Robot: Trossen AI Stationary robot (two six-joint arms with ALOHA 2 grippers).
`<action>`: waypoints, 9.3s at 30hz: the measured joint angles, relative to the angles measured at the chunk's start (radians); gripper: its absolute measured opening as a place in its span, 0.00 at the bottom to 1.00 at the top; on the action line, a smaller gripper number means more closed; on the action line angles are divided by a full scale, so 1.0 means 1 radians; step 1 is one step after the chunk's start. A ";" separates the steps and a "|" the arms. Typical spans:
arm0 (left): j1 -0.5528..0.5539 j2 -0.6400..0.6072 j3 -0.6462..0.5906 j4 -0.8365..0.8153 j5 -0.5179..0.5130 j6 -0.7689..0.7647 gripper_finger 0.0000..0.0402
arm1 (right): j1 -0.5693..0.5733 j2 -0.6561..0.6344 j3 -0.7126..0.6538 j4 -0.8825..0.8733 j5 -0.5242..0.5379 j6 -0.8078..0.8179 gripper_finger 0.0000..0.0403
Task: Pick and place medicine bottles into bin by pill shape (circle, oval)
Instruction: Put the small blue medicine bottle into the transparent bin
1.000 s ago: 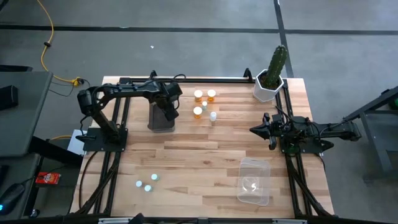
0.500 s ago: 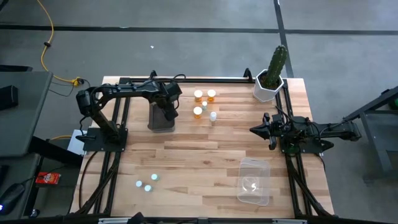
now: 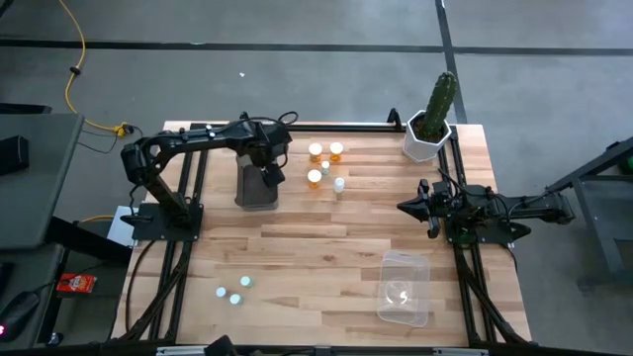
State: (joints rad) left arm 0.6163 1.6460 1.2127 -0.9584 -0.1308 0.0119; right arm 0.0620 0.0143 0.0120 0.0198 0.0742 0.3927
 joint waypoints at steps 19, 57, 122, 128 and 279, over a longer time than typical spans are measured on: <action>-0.218 -0.717 -0.256 0.511 0.086 -0.275 0.55 | 0.000 0.000 0.000 0.000 0.000 0.000 0.00; -0.423 -0.981 -0.585 0.799 0.100 -0.446 0.54 | -0.001 0.410 0.240 0.509 0.104 0.055 0.00; -1.037 -0.678 -0.323 0.063 0.094 -0.570 0.54 | 0.000 0.785 0.427 0.357 0.096 0.079 0.00; -1.215 -0.618 -0.287 0.011 0.116 -0.788 0.54 | 0.000 0.785 0.427 0.343 0.096 0.079 0.00; -0.518 -0.232 -0.272 0.891 0.102 -0.200 0.27 | 0.043 1.504 1.009 -0.064 0.082 -0.106 0.44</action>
State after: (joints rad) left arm 0.0983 1.4143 0.9405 -0.0677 -0.0292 -0.1883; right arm 0.1047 1.5182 1.0214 -0.0443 0.1557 0.2863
